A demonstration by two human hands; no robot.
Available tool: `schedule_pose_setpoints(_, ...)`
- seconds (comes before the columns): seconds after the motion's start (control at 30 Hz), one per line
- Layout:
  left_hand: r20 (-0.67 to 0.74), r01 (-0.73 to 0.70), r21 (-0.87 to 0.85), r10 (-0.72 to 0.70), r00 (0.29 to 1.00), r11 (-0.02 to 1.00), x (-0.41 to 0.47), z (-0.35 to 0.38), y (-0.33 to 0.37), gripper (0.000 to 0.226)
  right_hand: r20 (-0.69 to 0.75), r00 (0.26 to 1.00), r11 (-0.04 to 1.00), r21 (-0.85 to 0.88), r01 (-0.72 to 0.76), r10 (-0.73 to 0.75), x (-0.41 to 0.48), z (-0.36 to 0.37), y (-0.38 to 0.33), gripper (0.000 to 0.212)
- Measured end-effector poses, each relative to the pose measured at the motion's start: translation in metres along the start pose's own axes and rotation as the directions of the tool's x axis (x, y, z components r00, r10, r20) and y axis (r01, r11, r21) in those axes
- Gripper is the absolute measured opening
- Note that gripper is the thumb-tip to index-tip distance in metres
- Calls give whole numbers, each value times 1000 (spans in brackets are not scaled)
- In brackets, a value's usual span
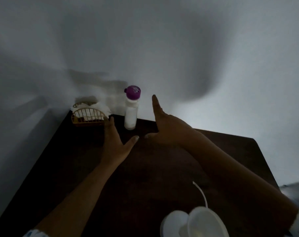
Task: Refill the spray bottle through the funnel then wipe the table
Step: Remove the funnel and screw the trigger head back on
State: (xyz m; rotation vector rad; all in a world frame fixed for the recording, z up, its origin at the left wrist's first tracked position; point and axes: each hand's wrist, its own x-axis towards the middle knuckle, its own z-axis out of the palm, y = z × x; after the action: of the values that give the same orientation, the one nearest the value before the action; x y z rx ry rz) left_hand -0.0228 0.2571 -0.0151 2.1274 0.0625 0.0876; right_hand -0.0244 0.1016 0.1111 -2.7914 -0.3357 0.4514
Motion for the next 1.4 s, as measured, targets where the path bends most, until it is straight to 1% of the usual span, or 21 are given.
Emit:
schedule_pose_setpoints(0.07,70,-29,-90,35,997,995,-36,-2,8,103,32,999,999,45,-26,24,-36,-1,4,113)
schedule_pose_setpoints(0.13,202,-13,-221,59,978,975,-74,-6,18,101,81,995,994,95,-59,51,-75,-1,9,110)
schedule_pose_setpoints(0.2,342,41,-333,80,936,942,-110,-11,31,96,120,989,983,147,-109,92,-113,2,17,107)
schedule_pose_setpoints(0.23,400,57,-365,102,911,929,-126,-14,36,88,129,985,975,178,-136,114,-132,5,23,105)
schedule_pose_setpoints(0.3,483,78,-389,131,866,918,-156,-19,48,72,127,980,951,249,-182,154,-166,17,35,100)
schedule_pose_setpoints(0.33,513,93,-393,134,848,915,-168,-21,52,70,117,979,940,280,-194,167,-180,24,39,98)
schedule_pose_setpoints(0.4,559,139,-390,114,821,910,-189,-23,58,75,96,978,926,313,-209,188,-206,38,41,102)
schedule_pose_setpoints(0.43,565,162,-395,100,819,904,-197,-23,59,79,87,977,928,307,-210,192,-217,45,40,106)
schedule_pose_setpoints(0.53,532,208,-434,63,844,877,-214,-21,53,96,72,984,949,263,-175,161,-239,59,30,116)
schedule_pose_setpoints(0.6,561,232,-442,65,825,866,-221,-19,47,96,75,991,975,186,-124,112,-245,65,23,117)
schedule_pose_setpoints(0.63,584,226,-420,72,809,879,-224,-17,44,94,66,993,986,130,-106,98,-244,68,20,116)
schedule_pose_setpoints(0.73,635,135,-285,81,769,949,-230,-3,39,91,33,995,995,36,-93,92,-236,73,17,108)
schedule_pose_setpoints(0.83,644,-1,-207,136,753,978,-231,20,42,90,6,997,996,29,-80,80,-229,77,18,94)
schedule_pose_setpoints(0.87,651,-36,-159,133,747,987,-231,30,42,89,-6,997,996,36,-78,78,-228,78,19,89)
schedule_pose_setpoints(0.93,670,-43,-46,63,740,998,-232,45,46,83,-10,996,995,64,-83,83,-226,78,20,82)
schedule_pose_setpoints(1.0,655,-6,16,-6,755,1000,-233,57,47,68,-10,996,991,92,-92,93,-225,78,22,80)
schedule_pose_setpoints(1.1,560,-42,-23,47,827,999,-234,66,41,44,-64,990,979,173,-110,123,-227,78,31,80)
schedule_pose_setpoints(1.17,522,-74,-1,64,851,997,-232,68,36,42,-128,980,959,260,-114,151,-231,78,39,79)
schedule_pose_setpoints(1.23,514,-92,38,59,856,995,-230,70,33,42,-179,965,931,344,-119,189,-236,79,49,79)
schedule_pose_setpoints(1.4,519,-141,79,80,851,987,-228,70,34,45,-237,940,840,536,-84,246,-244,92,68,77)
